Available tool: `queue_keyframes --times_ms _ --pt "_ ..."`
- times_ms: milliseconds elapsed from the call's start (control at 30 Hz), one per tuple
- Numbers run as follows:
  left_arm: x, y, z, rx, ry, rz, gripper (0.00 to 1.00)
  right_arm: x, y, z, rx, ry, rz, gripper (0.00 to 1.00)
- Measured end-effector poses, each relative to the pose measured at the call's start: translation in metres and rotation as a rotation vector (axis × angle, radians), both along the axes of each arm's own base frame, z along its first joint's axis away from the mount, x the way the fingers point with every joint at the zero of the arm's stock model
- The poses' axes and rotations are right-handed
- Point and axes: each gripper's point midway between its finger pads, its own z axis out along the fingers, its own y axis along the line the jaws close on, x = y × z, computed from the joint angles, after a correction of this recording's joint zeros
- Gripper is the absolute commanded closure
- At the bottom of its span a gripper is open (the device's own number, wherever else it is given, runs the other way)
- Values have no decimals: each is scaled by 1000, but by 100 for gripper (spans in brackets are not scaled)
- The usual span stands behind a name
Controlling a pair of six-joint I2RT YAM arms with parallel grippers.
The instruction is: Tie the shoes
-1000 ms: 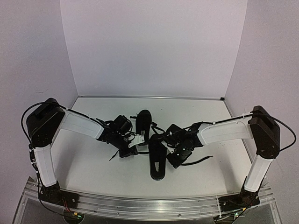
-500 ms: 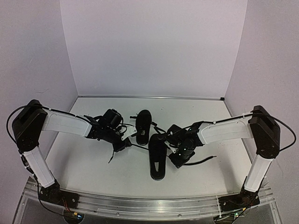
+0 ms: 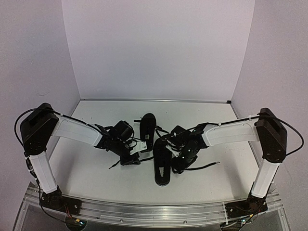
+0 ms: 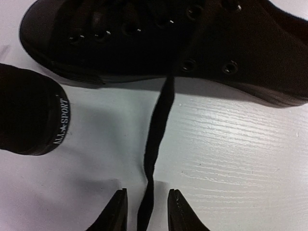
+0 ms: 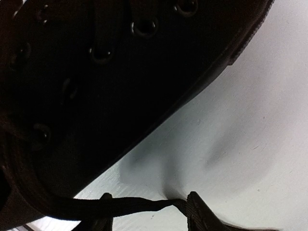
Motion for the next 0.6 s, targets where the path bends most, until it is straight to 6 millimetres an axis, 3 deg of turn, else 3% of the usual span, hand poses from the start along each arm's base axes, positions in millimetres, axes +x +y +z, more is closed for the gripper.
queue_keyframes --times_ms 133,233,333,600 --pt "-3 -2 -2 -6 7 -21 53 0 1 8 16 -11 8 21" --pt "-1 -9 3 -40 -12 -39 52 4 4 28 59 -46 0 12" --pt "0 -18 10 -83 -31 -59 53 11 7 57 113 -113 -15 2" --pt "-2 -40 21 -171 -57 -129 62 36 4 153 297 -378 -106 2"
